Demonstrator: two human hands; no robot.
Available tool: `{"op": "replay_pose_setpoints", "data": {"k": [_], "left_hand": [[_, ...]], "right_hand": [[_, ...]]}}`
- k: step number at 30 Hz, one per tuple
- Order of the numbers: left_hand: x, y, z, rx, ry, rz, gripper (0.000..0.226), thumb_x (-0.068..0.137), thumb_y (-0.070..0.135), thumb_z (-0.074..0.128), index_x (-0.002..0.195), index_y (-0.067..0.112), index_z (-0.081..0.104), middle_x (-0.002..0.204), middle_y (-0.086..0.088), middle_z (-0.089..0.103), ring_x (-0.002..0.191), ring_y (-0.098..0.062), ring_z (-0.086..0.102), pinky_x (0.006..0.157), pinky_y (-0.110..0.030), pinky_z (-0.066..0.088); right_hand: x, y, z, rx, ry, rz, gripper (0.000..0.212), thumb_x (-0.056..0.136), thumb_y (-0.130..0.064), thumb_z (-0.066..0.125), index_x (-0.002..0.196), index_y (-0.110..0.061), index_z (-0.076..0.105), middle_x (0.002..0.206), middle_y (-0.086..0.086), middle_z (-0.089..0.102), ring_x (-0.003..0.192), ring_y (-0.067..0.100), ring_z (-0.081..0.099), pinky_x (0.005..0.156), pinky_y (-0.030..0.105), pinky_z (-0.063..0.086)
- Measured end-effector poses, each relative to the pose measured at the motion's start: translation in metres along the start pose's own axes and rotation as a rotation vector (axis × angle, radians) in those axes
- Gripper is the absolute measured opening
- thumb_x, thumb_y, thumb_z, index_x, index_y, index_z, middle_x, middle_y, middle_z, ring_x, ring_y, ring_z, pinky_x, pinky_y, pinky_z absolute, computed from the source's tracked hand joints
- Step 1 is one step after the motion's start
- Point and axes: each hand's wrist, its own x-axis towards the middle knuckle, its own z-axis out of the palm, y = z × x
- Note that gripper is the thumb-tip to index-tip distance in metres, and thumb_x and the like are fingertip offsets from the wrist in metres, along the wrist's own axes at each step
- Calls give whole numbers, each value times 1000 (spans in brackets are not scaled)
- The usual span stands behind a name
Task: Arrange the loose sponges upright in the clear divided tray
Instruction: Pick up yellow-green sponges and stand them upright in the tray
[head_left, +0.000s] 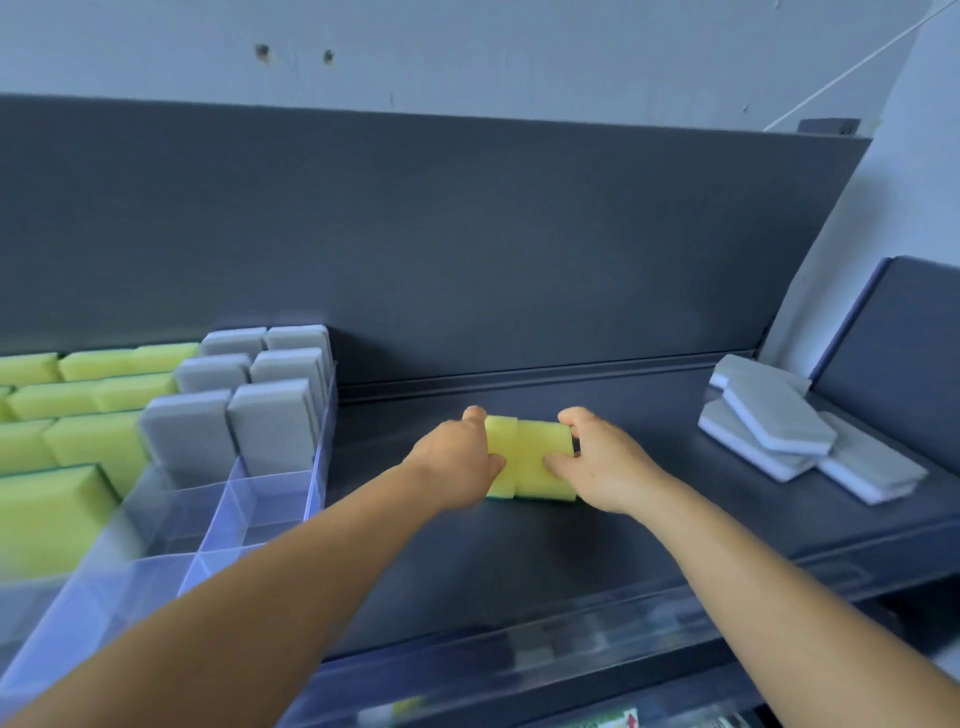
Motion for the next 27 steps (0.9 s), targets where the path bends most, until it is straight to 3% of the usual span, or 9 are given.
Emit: {"op": "replay_pose_setpoints", "data": {"k": [3,6,9,13,18,23,27], "left_hand": [[-3,1,0,-109,23,-35,65,91,24,56,145,15,21,118,-13,56,84,-26,54,69,-33,44],[-10,0,-2,-207,110,-36,79,85,18,62,149,21,17,133,-9,44,80,-21,53,65,-28,44],[-21,1,-6,-270,174,-18,87,81,14,66,150,27,14,135,-5,32,67,-15,53,57,-22,45],[-38,7,-16,-258,228,11,84,81,14,67,149,31,21,141,2,25,90,-18,54,71,-26,51],[-66,6,-36,-208,365,44,63,83,21,67,138,31,38,136,6,37,110,-19,52,85,-24,42],[-102,-9,-61,-160,464,32,52,84,24,68,131,30,46,124,6,45,94,-13,48,81,-23,40],[-131,-30,-82,-129,503,16,54,85,25,68,134,31,47,126,7,45,83,-12,44,76,-15,33]], "right_hand": [[-2,-3,3,65,-10,17,60,90,-28,56,144,-25,29,137,2,46,111,24,54,76,28,45],[-6,-4,-2,206,33,9,66,86,-20,60,143,-31,30,139,-3,40,98,23,56,59,25,46],[-11,-5,-8,282,72,-63,71,83,-14,62,142,-37,30,137,-6,31,94,23,57,56,27,51],[-17,-8,-18,319,88,-223,71,82,-9,61,139,-42,34,129,-13,29,91,17,53,47,21,42],[-25,-24,-28,327,128,-387,53,82,-13,63,124,-42,48,120,-11,42,104,17,54,71,28,47],[-44,-55,-30,367,133,-516,41,83,-17,65,113,-40,53,116,-10,48,100,16,56,80,32,50],[-59,-87,-27,370,121,-588,40,83,-18,66,114,-40,54,113,-11,49,97,16,57,77,30,49]]}}
